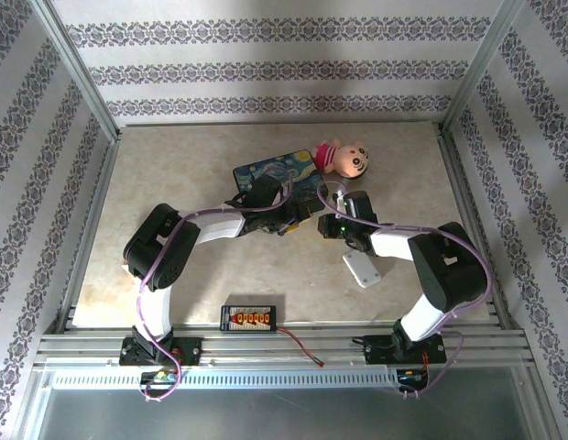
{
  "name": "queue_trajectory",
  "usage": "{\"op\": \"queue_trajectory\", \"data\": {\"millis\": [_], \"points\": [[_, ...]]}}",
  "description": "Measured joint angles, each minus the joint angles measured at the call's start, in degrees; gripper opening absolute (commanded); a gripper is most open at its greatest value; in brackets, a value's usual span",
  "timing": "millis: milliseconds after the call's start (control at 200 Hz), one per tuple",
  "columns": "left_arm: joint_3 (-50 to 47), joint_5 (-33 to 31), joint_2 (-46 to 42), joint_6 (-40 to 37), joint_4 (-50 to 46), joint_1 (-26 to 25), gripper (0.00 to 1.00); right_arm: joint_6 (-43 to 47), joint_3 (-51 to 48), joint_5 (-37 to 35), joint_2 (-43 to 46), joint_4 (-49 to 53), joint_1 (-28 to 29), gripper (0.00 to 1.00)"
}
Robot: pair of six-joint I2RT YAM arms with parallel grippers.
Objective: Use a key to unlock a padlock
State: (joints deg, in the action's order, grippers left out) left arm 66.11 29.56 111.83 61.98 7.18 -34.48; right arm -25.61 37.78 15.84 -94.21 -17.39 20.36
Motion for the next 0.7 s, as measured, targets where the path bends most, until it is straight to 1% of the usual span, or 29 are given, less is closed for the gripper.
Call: {"op": "queue_trajectory", "data": {"millis": [30,90,130,195,250,335,385,470,500,615,700], "points": [[-0.1,-0.3,0.0,0.2,0.2,-0.1,0.56,0.0,0.0,0.0,0.0,0.0,0.0,0.17],[-0.4,-1.9,-0.1,0.3,0.4,-0.6,0.61,0.0,0.0,0.0,0.1,0.0,0.0,0.17],[-0.7,-3.4,-0.3,0.6,0.4,-1.1,0.62,0.0,0.0,0.0,0.2,0.0,0.0,0.17],[-1.8,-6.3,-1.0,1.4,0.8,-2.1,0.65,0.0,0.1,-0.1,0.5,0.0,0.0,0.13],[-3.0,-8.9,-1.5,2.0,1.7,-3.0,0.65,0.0,0.3,-0.4,0.6,0.0,-0.3,0.1],[-5.3,-12.2,-1.9,3.1,5.2,-4.2,0.66,-0.5,0.6,-1.1,0.6,-0.8,-0.7,0.09],[-6.6,-13.6,-1.9,3.7,8.2,-4.6,0.72,-1.0,0.9,-1.0,0.0,-2.1,-0.8,0.08],[-8.3,-15.4,-2.2,4.3,11.4,-4.9,0.92,-1.5,2.7,-0.8,-2.7,-4.1,-1.1,0.08],[-8.6,-15.8,-2.4,4.5,11.6,-4.9,0.95,-1.7,3.6,-0.8,-4.0,-4.9,-1.1,0.08],[-8.1,-16.8,-2.5,4.5,10.4,-4.9,0.96,-2.2,6.9,0.2,-8.0,-6.1,-1.1,0.08],[-6.8,-17.1,-2.3,4.2,8.3,-4.8,0.94,-2.8,9.4,0.9,-10.3,-6.1,-1.2,0.08]]}}
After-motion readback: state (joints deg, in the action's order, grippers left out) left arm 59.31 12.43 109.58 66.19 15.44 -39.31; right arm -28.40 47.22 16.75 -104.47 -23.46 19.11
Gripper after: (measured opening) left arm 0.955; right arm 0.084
